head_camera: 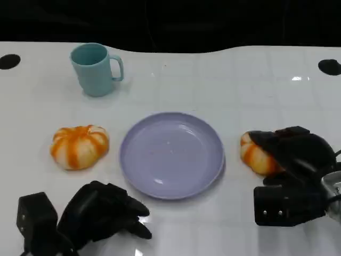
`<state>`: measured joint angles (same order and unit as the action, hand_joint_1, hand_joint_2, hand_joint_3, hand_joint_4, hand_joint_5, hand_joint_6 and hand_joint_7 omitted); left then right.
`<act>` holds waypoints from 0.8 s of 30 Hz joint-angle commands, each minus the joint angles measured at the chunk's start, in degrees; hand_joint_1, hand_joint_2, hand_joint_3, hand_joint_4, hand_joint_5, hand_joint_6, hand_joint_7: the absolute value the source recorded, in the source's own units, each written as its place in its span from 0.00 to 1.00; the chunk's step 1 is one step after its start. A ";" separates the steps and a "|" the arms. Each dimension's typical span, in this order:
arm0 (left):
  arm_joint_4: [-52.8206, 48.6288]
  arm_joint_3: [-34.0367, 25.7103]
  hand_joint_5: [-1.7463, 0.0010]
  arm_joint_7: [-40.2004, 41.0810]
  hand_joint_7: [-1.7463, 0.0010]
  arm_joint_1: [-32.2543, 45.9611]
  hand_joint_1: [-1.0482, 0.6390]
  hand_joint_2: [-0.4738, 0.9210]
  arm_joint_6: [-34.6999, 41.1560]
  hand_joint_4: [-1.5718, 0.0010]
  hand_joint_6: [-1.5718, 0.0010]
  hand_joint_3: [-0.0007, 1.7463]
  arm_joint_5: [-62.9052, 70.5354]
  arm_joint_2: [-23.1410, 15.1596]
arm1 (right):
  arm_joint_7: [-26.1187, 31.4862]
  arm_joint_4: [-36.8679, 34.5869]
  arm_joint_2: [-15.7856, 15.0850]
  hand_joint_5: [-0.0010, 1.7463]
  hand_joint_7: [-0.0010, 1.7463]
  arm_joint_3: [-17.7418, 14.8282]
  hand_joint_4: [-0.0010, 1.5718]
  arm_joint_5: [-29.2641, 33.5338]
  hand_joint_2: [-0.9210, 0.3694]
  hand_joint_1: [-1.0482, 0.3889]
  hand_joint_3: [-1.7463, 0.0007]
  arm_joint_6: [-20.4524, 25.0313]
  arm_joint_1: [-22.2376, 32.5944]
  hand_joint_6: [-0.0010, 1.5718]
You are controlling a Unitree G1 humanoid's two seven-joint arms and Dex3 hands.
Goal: Grasp the bread from the table and place it into the plate.
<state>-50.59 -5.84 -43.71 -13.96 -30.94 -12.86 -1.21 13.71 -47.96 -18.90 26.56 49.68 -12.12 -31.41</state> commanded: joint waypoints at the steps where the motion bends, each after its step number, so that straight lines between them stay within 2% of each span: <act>1: 1.11 0.09 0.87 1.02 1.00 1.24 0.00 0.90 0.01 0.00 0.01 0.00 0.19 -0.51 | 5.63 -4.54 1.07 0.18 0.05 -0.30 0.40 -2.55 0.01 0.51 1.00 -2.08 -1.00 0.37; 2: 1.25 0.13 0.87 1.12 1.00 1.29 0.00 0.90 0.15 0.00 0.01 0.00 0.17 -0.47 | 7.48 -4.80 1.07 0.22 0.05 -0.10 0.45 -2.54 0.01 0.54 1.00 -2.62 -1.04 0.42; 3: 1.38 0.18 0.87 1.18 1.00 1.34 0.00 0.90 0.22 0.00 0.01 0.00 0.15 -0.43 | 9.46 -5.16 0.95 0.50 0.06 0.23 0.46 -2.37 0.00 0.59 0.99 -3.31 -1.14 0.54; 4: 1.42 0.20 0.86 1.15 1.00 1.37 0.00 0.90 0.19 0.00 0.01 0.00 0.12 -0.41 | 11.35 -5.67 0.83 0.64 0.06 0.59 0.46 -2.12 0.00 0.60 0.98 -4.06 -1.29 0.59; 6: 1.46 0.32 0.86 1.40 1.00 1.46 0.00 0.90 -0.18 0.00 0.01 0.00 0.37 -0.36 | 15.14 -6.74 0.53 0.81 0.10 1.06 0.49 -1.92 0.00 0.61 0.92 -6.05 -1.57 0.70; 8: 1.47 0.40 0.86 1.60 1.00 1.51 0.00 0.91 -0.51 0.00 0.01 0.00 0.56 -0.32 | 17.14 -7.55 0.36 0.93 0.42 1.41 0.47 -2.00 0.00 0.61 0.85 -7.23 -1.86 0.61; 9: 1.52 0.47 0.86 1.51 1.00 1.55 0.00 0.91 -0.52 0.00 0.01 0.00 0.57 -0.37 | 19.55 -7.80 0.13 0.95 0.51 1.73 0.47 -1.60 0.00 0.61 0.84 -8.24 -2.04 0.57; 10: 1.66 0.61 0.86 1.69 1.00 1.60 0.00 0.91 -0.51 0.00 0.01 0.00 0.73 -0.46 | 21.77 -7.98 -0.10 0.98 0.71 2.00 0.52 -1.29 0.02 0.62 0.84 -9.24 -2.28 0.51; 11: 1.77 0.71 0.86 1.83 1.00 1.64 0.00 0.91 -0.51 0.00 0.01 0.00 0.86 -0.52 | 23.44 -8.22 -0.25 0.99 0.85 2.27 0.55 -1.10 0.04 0.63 0.83 -9.98 -2.49 0.47; 12: 1.84 0.79 0.86 1.95 1.00 1.67 0.00 0.91 -0.51 0.00 0.01 0.00 0.94 -0.56 | 24.54 -8.53 -0.33 1.00 0.94 2.50 0.56 -1.00 0.06 0.64 0.82 -10.49 -2.69 0.44; 13: 1.83 0.78 0.86 1.94 1.00 1.64 0.00 0.91 -0.59 0.00 0.01 0.00 0.89 -0.62 | 25.42 -8.49 -0.27 1.00 0.97 2.55 0.57 -0.96 0.06 0.64 0.81 -10.61 -2.88 0.43; 15: 1.80 0.78 0.86 1.87 1.00 1.61 0.00 0.91 -0.67 0.00 0.01 0.00 0.75 -0.69 | 26.50 -8.60 -0.14 1.00 0.93 2.64 0.58 -0.89 0.19 0.64 0.66 -10.74 -3.15 0.46; 17: 1.59 0.72 0.86 1.56 1.00 1.54 0.00 0.92 -0.60 0.00 0.01 0.01 0.47 -0.74 | 28.46 -8.49 0.07 1.00 0.92 2.88 0.58 -0.55 0.23 0.64 0.61 -10.83 -3.32 0.46; 18: 1.44 0.66 0.86 1.33 1.00 1.49 0.00 0.91 -0.53 0.00 0.01 0.00 0.29 -0.77 | 29.72 -8.34 0.20 1.00 0.96 3.02 0.58 -0.31 0.28 0.64 0.58 -10.85 -3.39 0.45; 21: 1.32 0.73 0.86 1.57 1.00 1.40 0.00 0.91 -0.40 0.00 0.01 0.00 0.47 -0.86 | 34.07 -8.42 0.47 1.00 1.00 3.44 0.59 0.30 0.40 0.65 0.48 -11.89 -3.63 0.45; 23: 1.23 0.77 0.86 1.85 1.00 1.31 0.00 0.91 -0.33 0.00 0.01 0.00 0.62 -0.87 | 35.29 -7.65 0.54 1.00 1.00 3.24 0.59 -0.13 0.41 0.65 0.46 -13.06 -3.65 0.44; 24: 1.16 0.78 0.86 2.01 1.00 1.25 0.00 0.91 -0.27 0.00 0.01 0.00 0.71 -0.87 | 35.78 -6.94 0.56 1.00 1.00 3.00 0.60 -0.51 0.46 0.67 0.39 -13.83 -3.61 0.45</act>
<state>-49.13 -4.90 -42.26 -12.72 -31.22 -12.36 -1.04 47.44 -56.13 -18.06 30.03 49.93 -24.09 -34.10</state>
